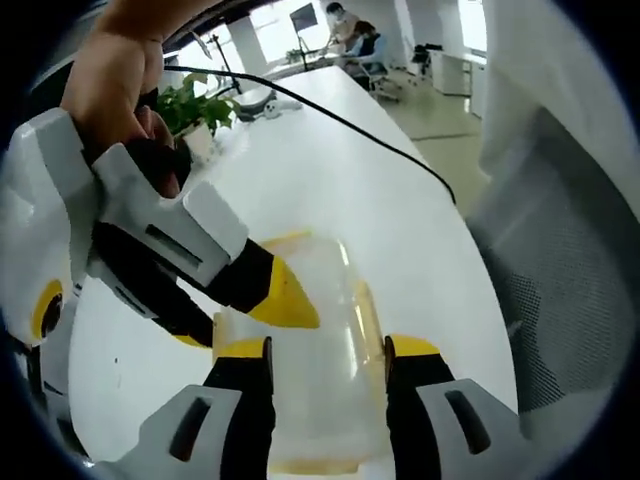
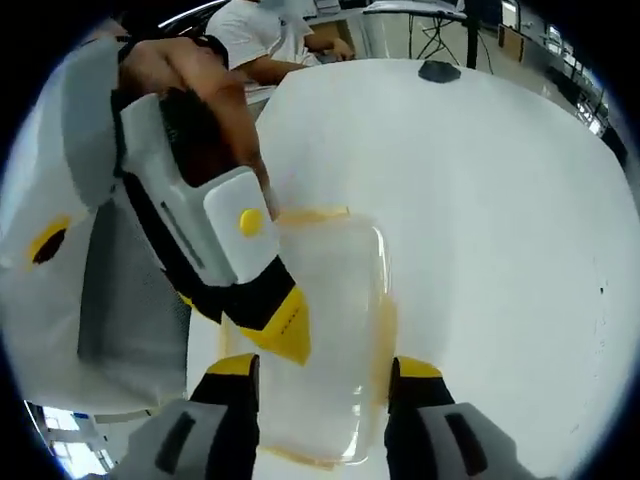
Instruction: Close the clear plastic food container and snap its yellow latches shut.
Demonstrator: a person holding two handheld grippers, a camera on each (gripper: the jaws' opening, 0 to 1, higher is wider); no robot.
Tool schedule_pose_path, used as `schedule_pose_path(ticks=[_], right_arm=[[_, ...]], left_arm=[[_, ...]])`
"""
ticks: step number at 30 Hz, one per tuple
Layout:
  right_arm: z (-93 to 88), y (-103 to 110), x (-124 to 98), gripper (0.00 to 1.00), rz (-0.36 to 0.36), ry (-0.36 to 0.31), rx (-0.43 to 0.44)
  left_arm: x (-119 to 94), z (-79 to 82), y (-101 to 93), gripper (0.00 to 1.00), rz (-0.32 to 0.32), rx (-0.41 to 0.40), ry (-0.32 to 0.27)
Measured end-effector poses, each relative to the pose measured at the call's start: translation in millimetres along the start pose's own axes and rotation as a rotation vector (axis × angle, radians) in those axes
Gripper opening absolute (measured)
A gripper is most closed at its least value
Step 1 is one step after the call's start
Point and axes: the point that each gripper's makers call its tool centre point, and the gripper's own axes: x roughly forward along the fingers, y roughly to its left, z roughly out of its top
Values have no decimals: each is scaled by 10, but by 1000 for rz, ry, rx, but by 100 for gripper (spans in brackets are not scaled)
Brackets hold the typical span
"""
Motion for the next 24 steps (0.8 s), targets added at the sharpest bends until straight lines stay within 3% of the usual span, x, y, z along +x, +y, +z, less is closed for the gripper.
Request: schedule_pose_path(ticks=[4,8,11,16,18,19,21,22,24], right_arm=[[-36,6,-9,47,9,-4,-7],[-37,16,-3,48,-3,-15,-8],[-55,4,-9,48,-14,-21,3],[-75,-13,-11,48,-27,-30,21],[-74,-17,-3,47,-38,-16,26],[-74,-10,-4,47,-42,-13,11],[-83,-9,-7,47,-41,-22,18],[-82,-13,-3,47,-45,-14,15],[-78,-13,0,47,-49,-11,23]], left_arm=[[14,12,6,40,14,-18,2],[31,1,-5,40,66,-11,-10],[57,-8,5,39,118,18,17],[57,-9,34,39,123,24,6],[51,-19,47,38,113,-6,-29],[48,-10,47,38,111,-71,-52],[51,0,61,37,117,-56,-9],[51,0,59,37,97,-127,-8],[51,9,66,37,102,-65,-17]])
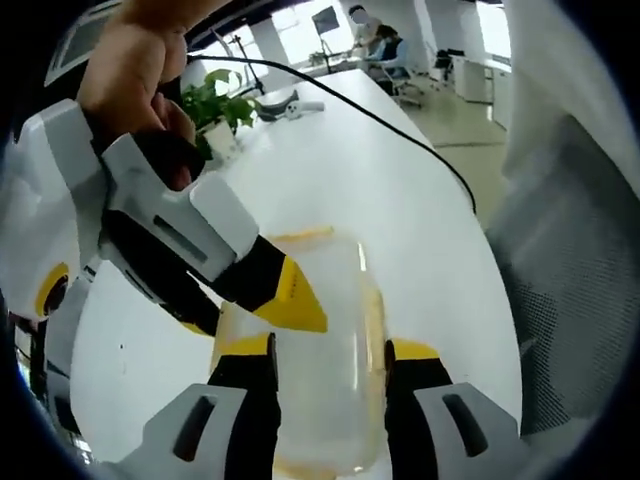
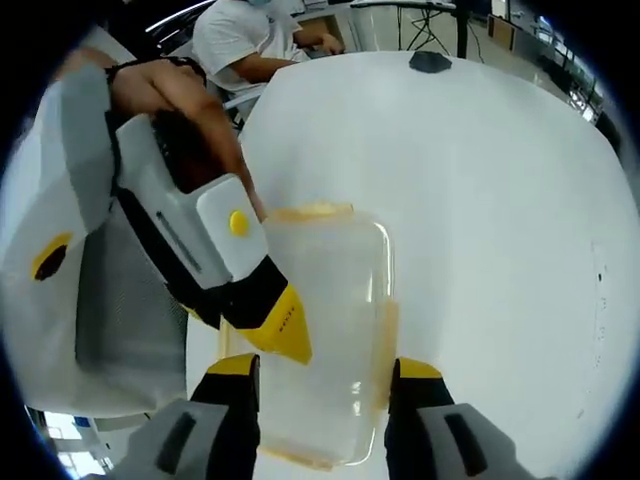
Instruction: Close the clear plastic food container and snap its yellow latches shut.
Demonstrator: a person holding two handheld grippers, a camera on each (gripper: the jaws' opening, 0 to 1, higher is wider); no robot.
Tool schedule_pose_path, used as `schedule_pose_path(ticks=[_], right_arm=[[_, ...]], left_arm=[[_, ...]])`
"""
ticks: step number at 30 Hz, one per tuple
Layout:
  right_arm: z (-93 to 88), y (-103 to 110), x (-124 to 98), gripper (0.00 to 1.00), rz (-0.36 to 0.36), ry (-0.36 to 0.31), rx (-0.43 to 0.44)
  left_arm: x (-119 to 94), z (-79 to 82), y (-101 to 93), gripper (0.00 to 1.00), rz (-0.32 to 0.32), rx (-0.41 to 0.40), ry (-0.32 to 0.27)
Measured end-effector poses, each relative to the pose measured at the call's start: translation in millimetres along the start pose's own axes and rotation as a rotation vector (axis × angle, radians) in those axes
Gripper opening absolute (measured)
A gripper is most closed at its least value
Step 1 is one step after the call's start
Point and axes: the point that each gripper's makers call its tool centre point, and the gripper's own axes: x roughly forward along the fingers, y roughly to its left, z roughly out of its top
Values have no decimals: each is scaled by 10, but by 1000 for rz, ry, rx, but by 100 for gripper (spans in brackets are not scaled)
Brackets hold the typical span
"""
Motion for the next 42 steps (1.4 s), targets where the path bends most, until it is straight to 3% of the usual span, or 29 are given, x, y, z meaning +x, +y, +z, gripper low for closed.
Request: schedule_pose_path(ticks=[3,4,5,6,7,11,14,21,28,31,34,36,39,42], right_arm=[[5,-6,-3,48,-13,-11,31],[9,6,-5,48,-2,-34,21],[0,-5,-27,48,-6,-46,52],[36,-23,-14,48,-26,-69,129],[32,-14,-19,48,-35,-54,46],[5,-15,-33,48,-23,-87,58],[7,11,-13,49,-15,-98,63],[20,-10,-31,50,-25,-132,70],[46,-10,-74,52,-96,-191,55],[102,-127,-168,53,-197,-248,29],[111,-22,-224,51,-171,-285,46],[97,-2,-253,53,-202,-288,6],[64,54,-280,56,-222,-284,-18],[59,92,-332,57,-245,-302,-40]], left_arm=[[6,2,9,36,23,-38,16],[36,16,9,36,27,-85,-25],[33,0,29,35,41,-94,-29],[55,-17,9,36,40,-43,3],[36,-10,19,36,30,-57,-4],[15,10,-4,38,-12,-22,-36],[10,39,-37,38,-16,-43,-57],[-9,45,-33,39,-16,-16,-50],[-16,68,-17,40,-9,-32,-71],[-13,96,-6,40,-4,-51,-85],[-55,184,-8,42,-7,-41,-114],[-98,251,-6,40,-22,-60,-147],[-164,246,14,44,-33,-42,-141],[-221,154,59,47,-41,-43,-97]])
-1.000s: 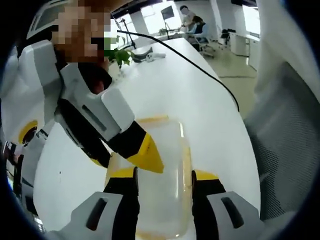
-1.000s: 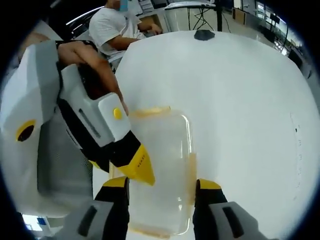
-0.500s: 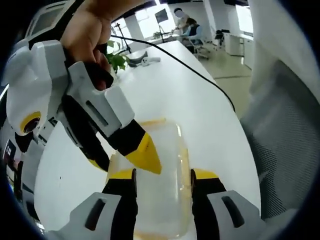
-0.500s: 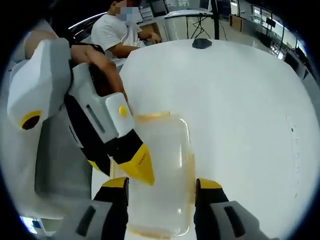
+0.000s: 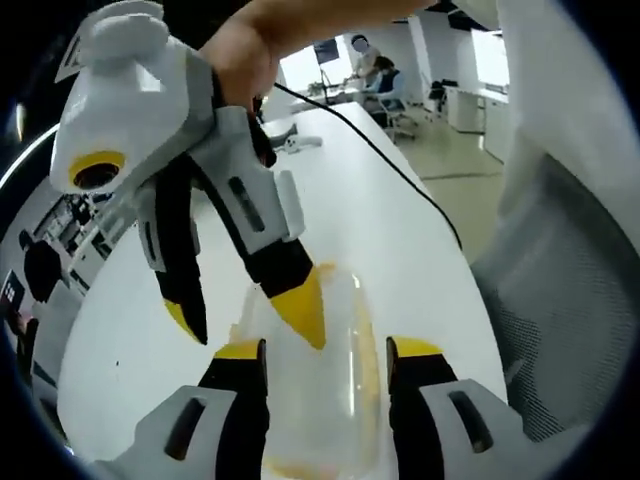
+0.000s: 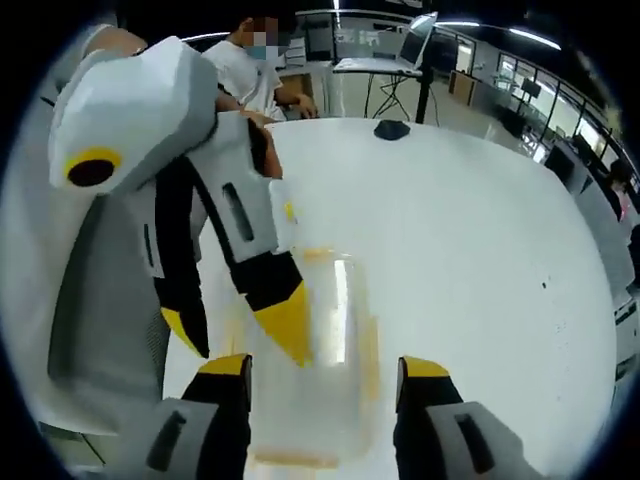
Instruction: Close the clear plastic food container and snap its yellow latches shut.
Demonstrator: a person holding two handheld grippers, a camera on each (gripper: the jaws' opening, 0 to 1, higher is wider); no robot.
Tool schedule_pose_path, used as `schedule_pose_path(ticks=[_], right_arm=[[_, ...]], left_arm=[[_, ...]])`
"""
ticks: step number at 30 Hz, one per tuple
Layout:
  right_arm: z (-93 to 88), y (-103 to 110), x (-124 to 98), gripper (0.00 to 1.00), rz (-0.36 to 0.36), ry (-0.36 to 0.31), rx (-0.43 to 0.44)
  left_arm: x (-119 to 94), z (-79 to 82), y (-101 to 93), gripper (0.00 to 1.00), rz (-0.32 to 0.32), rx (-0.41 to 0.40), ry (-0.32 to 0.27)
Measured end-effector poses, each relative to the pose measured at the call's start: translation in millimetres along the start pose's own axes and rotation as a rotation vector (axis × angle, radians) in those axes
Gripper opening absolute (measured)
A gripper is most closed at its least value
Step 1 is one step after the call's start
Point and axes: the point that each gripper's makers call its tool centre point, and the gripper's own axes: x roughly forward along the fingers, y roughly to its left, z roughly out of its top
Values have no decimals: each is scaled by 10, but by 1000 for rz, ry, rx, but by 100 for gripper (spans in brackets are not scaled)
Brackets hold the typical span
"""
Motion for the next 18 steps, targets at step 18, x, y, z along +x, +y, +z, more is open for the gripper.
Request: schedule_pose_path(ticks=[18], right_arm=[[-468,310,105,78,-10,33,-49]], left_arm=[[-153,-611,241,78,-17,-121,165]])
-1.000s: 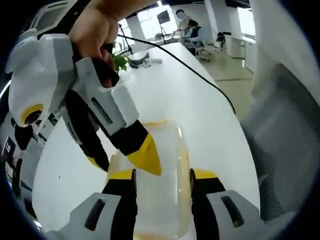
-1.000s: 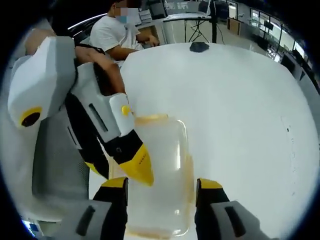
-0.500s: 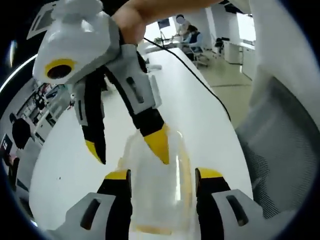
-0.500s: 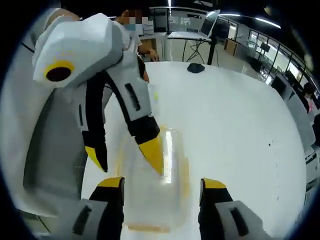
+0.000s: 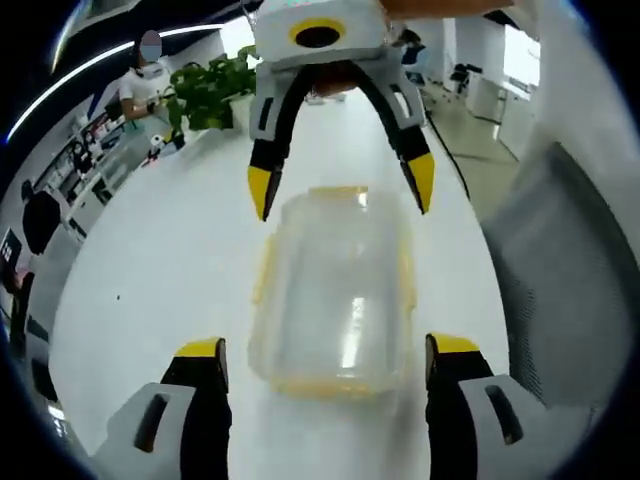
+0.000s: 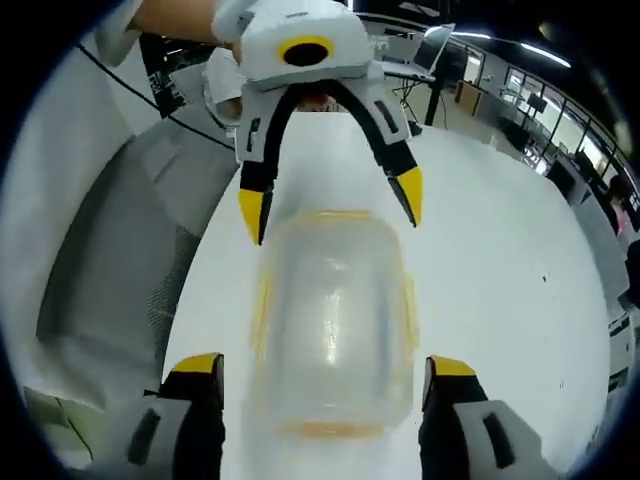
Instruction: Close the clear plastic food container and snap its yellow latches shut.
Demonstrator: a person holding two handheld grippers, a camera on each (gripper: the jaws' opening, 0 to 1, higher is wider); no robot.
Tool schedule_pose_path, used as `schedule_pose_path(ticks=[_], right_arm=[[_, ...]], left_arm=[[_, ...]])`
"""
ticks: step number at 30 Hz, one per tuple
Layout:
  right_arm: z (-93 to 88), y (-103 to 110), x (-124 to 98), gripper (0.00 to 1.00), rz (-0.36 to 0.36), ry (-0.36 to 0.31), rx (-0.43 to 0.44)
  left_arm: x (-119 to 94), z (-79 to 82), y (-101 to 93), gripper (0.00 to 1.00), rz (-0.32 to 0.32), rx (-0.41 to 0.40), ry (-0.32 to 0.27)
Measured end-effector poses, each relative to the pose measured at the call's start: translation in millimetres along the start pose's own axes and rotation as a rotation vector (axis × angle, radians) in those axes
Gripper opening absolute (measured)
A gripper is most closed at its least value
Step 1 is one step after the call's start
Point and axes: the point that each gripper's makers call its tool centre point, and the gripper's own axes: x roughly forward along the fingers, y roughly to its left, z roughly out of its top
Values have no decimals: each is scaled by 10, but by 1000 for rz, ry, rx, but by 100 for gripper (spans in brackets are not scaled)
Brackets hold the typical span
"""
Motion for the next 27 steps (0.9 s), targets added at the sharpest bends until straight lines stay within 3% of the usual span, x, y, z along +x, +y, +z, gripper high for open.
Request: schedule_pose_path(ticks=[3,7,14,19,27], right_arm=[[-69,-22,85,82,-30,21,-8],[-47,-129,115,74,-82,20,-17],[-19,-148,140,74,-90,5,5],[160,-92,238,74,-100,-7,16],[610,-67,483,74,-111,-6,24]], left_arm=[[92,-12,-61,77,-26,16,16],[196,-28,-71,76,-22,49,41],[221,-54,-49,78,-5,52,55],[95,-235,-77,78,-14,69,77],[-177,-598,-72,78,-16,86,97]])
